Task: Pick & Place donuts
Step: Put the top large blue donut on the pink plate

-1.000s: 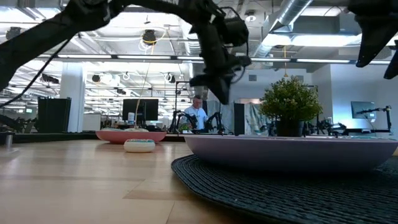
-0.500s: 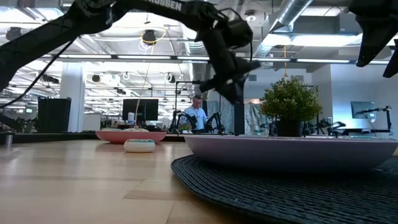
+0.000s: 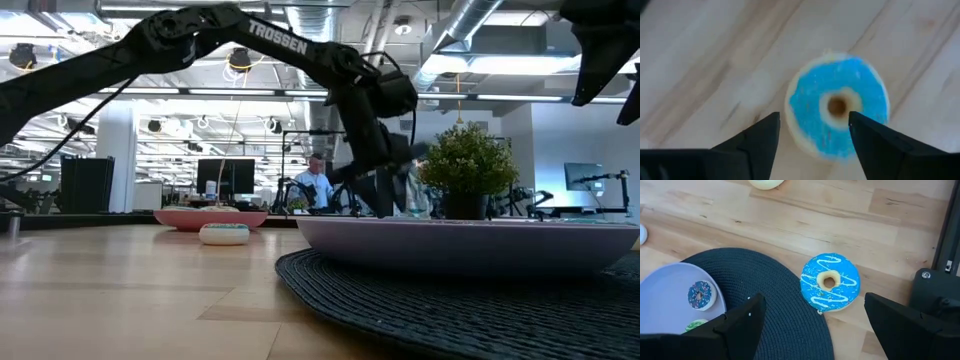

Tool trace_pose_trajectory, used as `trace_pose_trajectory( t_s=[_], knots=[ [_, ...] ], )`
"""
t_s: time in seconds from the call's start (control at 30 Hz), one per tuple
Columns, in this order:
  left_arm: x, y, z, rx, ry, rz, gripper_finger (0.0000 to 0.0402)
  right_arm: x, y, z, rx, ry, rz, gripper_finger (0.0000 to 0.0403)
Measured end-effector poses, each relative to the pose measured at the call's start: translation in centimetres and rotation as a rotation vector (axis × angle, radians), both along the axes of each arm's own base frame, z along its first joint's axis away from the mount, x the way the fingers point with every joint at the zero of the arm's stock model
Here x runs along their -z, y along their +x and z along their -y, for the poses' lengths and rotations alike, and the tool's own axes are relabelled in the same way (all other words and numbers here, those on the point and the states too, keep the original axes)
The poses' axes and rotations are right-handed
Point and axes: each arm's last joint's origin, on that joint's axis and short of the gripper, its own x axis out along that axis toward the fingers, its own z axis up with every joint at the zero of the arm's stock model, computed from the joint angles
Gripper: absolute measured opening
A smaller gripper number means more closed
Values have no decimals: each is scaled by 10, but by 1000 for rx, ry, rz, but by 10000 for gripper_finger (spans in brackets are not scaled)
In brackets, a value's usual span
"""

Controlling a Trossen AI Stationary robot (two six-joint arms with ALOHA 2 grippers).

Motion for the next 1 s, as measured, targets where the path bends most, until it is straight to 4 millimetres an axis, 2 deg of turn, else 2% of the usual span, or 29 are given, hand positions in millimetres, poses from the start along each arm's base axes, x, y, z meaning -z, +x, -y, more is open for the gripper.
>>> trace_pose_trajectory(
  t_s=[0.23,0.57,1.0],
  knots=[
    [11,4,3,-9,63,-37,227,0,0,0,0,0,-1,327],
    [11,5,6,5,104,-46,202,0,0,0,0,-2,-2,327],
    [11,4,6,4,103,-50,126,0,0,0,0,-3,-2,327]
  ],
)
